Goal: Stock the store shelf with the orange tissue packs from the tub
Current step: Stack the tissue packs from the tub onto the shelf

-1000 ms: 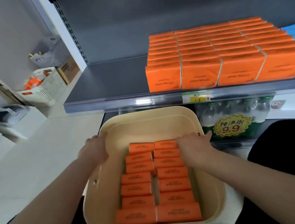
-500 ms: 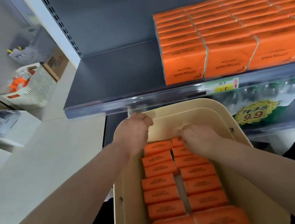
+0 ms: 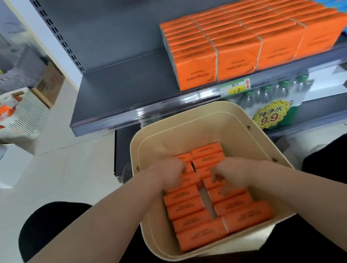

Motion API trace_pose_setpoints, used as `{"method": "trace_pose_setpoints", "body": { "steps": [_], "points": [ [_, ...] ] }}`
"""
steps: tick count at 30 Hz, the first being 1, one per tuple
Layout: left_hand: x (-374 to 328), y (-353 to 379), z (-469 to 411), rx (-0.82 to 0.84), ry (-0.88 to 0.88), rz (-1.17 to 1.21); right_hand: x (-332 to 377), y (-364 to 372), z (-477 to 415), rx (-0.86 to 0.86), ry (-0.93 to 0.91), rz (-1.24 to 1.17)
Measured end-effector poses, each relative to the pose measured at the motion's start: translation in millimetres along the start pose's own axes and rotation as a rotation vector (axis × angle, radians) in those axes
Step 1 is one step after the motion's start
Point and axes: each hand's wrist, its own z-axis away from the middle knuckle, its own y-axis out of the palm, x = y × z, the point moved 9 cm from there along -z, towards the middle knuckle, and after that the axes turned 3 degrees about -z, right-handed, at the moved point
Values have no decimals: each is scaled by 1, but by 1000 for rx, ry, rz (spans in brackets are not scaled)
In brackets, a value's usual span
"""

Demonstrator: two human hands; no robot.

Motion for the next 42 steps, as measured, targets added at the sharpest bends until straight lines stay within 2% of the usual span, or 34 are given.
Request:
{"method": "trace_pose_setpoints", "body": {
  "steps": [5, 14, 18, 22, 25, 28, 34, 38, 42],
  "points": [
    [-21, 10, 3, -21, 26, 35, -5, 23, 23, 111, -7, -111],
    [-27, 11, 7, 17, -5, 39, -11, 37, 22, 89, -14, -208],
    [-29, 11, 9, 10, 8, 53, -10, 42, 21, 136, -39, -74],
    [-40, 19, 15, 46, 57, 133, -19, 19, 18, -36, -3, 37],
    [-52, 34, 17, 183, 92, 228, -25, -14, 21, -191, 39, 43],
    [-56, 52, 19, 316, 63, 205, -26, -37, 22, -282, 54, 34],
    [-58, 74, 22, 426, 33, 300, -28, -25, 16, -273, 43, -9],
    [-44, 53, 19, 304, -7, 343, -25, -16, 6, -278, 41, -13],
    [-36, 59, 23, 334, -22, 317, -22, -20, 7, -324, 32, -23]
  ]
}}
